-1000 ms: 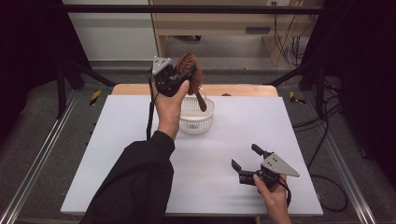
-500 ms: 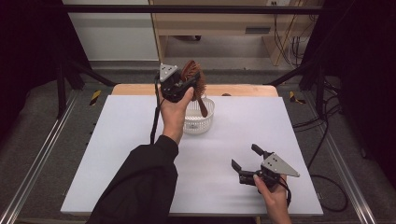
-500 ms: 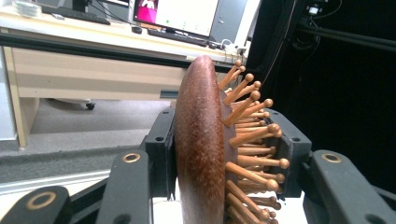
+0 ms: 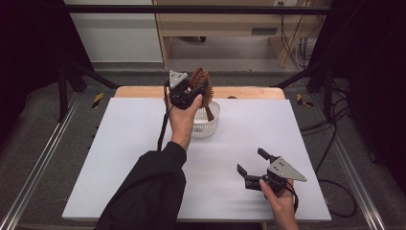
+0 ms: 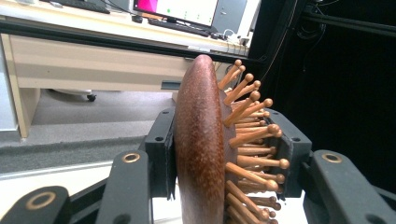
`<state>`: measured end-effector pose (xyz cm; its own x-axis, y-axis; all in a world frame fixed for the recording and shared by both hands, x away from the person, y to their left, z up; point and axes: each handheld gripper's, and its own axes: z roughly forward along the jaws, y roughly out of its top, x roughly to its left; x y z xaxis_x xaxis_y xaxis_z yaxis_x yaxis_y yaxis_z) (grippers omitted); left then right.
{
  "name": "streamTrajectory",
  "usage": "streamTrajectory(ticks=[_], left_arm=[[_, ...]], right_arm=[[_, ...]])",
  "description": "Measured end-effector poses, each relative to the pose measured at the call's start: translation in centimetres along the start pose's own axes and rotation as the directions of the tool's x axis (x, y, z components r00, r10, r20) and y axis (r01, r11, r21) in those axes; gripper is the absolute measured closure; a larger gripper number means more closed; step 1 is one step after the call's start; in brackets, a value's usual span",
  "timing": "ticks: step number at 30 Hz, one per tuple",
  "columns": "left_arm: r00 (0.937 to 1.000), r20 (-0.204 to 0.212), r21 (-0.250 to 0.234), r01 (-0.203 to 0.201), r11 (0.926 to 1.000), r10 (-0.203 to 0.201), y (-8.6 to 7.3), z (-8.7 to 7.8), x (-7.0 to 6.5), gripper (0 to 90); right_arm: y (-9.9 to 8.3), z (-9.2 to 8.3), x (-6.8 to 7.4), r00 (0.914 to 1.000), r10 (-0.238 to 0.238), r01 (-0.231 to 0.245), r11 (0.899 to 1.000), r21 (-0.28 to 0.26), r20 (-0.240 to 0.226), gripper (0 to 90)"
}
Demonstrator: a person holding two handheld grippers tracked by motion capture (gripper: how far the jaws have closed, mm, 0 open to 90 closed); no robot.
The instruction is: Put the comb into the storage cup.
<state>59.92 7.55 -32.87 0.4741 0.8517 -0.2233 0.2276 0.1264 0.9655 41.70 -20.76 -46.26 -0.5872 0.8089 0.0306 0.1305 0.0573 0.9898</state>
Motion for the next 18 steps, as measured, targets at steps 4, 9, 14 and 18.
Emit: streamTrajectory(ticks=[4, 9, 14, 18], left_arm=[[0.9999, -0.003, 0.008, -0.016, 0.9998, 0.016, -0.22, 0.13, -0.03, 51.0], [0.9999, -0.004, 0.012, -0.016, 0.9998, 0.016, -0.51, 0.31, -0.04, 51.0], [0.9999, -0.008, 0.017, -0.011, 0.9998, 0.011, -0.88, 0.5, -0.11, 50.9], [1.0, -0.006, 0.018, -0.007, 0.9998, 0.007, -1.06, 0.63, -0.18, 50.9]], right_arm=[[-0.01, 0.02, 0.0, 1.0, 0.0, 0.0, 1.0, 0.001, -0.002, 4.8], [-0.03, 0.04, 0.02, 1.0, -0.001, 0.001, 1.0, 0.003, -0.002, 4.8], [-0.02, 0.01, 0.05, 1.0, 0.003, -0.003, 1.0, -0.001, -0.004, 4.7], [-0.03, 0.03, 0.02, 1.0, 0.001, -0.001, 1.0, -0.001, -0.004, 4.8]])
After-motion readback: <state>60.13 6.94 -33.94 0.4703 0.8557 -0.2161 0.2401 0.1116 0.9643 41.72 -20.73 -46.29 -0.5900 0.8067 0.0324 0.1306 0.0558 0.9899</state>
